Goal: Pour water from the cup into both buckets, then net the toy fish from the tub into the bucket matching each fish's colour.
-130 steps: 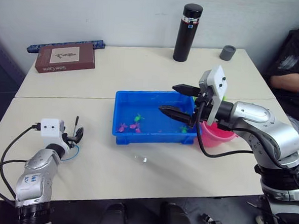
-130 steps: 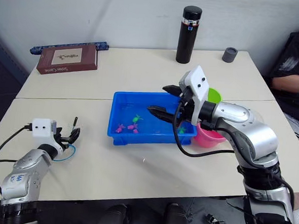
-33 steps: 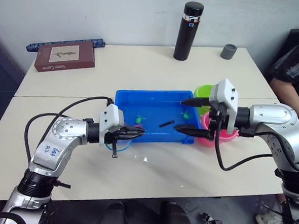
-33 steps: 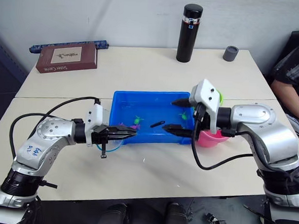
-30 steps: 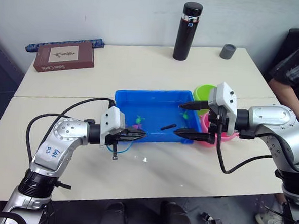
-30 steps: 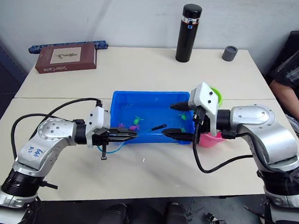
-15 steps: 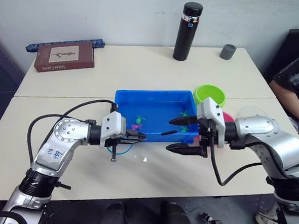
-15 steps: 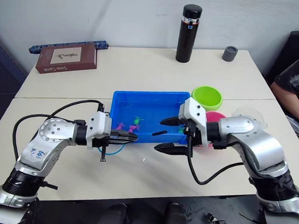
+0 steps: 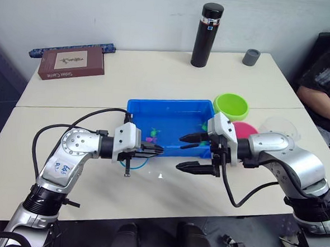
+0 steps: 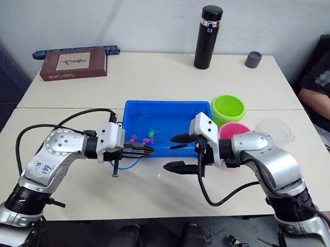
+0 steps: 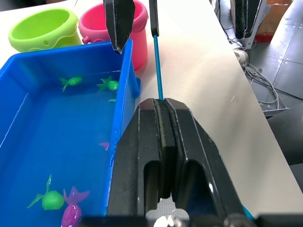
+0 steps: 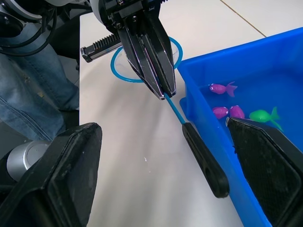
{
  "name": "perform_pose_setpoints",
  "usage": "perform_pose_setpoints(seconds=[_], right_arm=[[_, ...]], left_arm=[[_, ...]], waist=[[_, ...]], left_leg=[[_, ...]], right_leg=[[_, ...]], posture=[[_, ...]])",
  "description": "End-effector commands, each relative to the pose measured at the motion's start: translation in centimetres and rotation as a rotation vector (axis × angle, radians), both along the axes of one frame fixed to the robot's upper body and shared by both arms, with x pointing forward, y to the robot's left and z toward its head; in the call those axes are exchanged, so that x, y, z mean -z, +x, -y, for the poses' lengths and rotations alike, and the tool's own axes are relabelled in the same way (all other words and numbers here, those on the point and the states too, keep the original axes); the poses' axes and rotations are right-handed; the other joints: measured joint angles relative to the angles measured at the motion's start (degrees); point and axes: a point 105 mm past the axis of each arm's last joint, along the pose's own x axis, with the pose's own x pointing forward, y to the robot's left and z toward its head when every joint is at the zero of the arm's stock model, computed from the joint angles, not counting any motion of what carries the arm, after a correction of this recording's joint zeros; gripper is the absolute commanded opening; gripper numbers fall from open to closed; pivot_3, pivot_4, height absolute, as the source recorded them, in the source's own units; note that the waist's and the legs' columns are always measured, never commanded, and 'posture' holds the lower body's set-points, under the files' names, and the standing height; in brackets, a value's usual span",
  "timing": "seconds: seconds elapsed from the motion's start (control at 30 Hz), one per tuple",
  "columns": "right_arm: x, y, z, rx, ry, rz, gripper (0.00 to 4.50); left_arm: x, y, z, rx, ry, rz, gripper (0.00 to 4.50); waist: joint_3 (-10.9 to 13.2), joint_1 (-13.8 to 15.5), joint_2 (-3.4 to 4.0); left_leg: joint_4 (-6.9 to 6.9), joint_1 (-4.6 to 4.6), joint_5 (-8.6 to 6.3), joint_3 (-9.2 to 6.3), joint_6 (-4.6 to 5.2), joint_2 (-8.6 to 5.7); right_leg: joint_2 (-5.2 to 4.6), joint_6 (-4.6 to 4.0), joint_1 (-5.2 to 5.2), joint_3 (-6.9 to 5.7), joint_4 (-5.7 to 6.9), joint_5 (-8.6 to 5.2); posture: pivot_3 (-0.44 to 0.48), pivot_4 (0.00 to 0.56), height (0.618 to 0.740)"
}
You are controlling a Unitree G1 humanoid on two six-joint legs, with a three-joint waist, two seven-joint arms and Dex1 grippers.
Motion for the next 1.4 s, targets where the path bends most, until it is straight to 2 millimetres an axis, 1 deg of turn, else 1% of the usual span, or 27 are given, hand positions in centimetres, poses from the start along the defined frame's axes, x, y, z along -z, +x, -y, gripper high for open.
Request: perform_pose_setpoints(seconds=[0.03, 0.3, 0.5, 0.87, 0.97, 1.2, 1.23, 1.4], right_arm=[[-1.0, -0.61, -0.11, -0.033, 0.004, 0.033, 4.5], [-1.71, -0.79, 0.37, -0.047, -0.02, 0.054, 4.5], [-1.89, -1.04, 0.55, -0.054, -0.03, 0.056, 4.5], [-1.81, -0.87, 0.5, -0.048, -0.029, 0.06, 4.5], [-1.81, -0.83, 0.48, -0.049, -0.03, 0.063, 3.67], [-1.89, -0.66, 0.43, -0.048, -0.031, 0.068, 0.21], [-1.89, -0.66, 0.43, -0.049, -0.033, 0.069, 0.05], [-1.97, -0.59, 0.42, -0.05, -0.036, 0.073, 0.05]], left_arm=[[-0.43, -0.23, 0.21, 0.023, -0.001, 0.027, 0.08], [-0.2, -0.29, 0.18, 0.026, 0.001, 0.02, 0.08], [-0.08, -0.34, 0.31, 0.028, -0.003, 0.019, 0.08], [-0.16, -0.24, 0.43, 0.031, -0.006, 0.024, 0.08], [-0.16, -0.23, 0.43, 0.03, -0.006, 0.024, 0.0], [-0.1, -0.25, 0.48, 0.031, -0.006, 0.021, 0.0], [-0.09, -0.26, 0.49, 0.031, -0.006, 0.021, 0.0], [-0.07, -0.26, 0.54, 0.032, -0.007, 0.021, 0.0]], waist=[[0.0, 0.0, 0.0], [0.0, 0.0, 0.0], [0.0, 0.0, 0.0], [0.0, 0.0, 0.0], [0.0, 0.0, 0.0], [0.0, 0.0, 0.0], [0.0, 0.0, 0.0], [0.0, 0.0, 0.0]], left_leg=[[0.0, 0.0, 0.0, 0.0, 0.0, 0.0], [0.02, 0.0, 0.0, 0.0, 0.0, 0.0], [0.07, 0.0, 0.0, 0.0, 0.0, 0.0], [0.13, 0.0, 0.0, 0.0, 0.0, 0.0], [0.14, 0.0, 0.0, 0.0, 0.0, 0.0], [0.17, 0.0, 0.0, 0.0, 0.0, 0.0], [0.18, 0.0, 0.0, 0.0, 0.0, 0.0], [0.19, 0.0, 0.0, 0.0, 0.0, 0.0]], right_leg=[[0.0, 0.0, 0.0, 0.0, 0.0, 0.0], [0.0, 0.0, 0.0, 0.0, 0.02, 0.0], [0.01, 0.0, 0.0, 0.01, 0.04, 0.0], [0.01, 0.0, 0.0, 0.02, 0.1, 0.0], [0.01, 0.0, 0.0, 0.02, 0.11, 0.0], [0.01, 0.0, 0.0, 0.03, 0.14, 0.0], [0.01, 0.0, 0.0, 0.03, 0.15, 0.0], [0.02, 0.0, 0.01, 0.03, 0.16, 0.0]], posture=[[0.0, 0.15, 0.74], [0.0, 0.15, 0.74], [0.0, 0.15, 0.74], [0.0, 0.15, 0.74], [0.0, 0.15, 0.74], [0.0, 0.15, 0.74], [0.0, 0.15, 0.74], [0.0, 0.15, 0.74]])
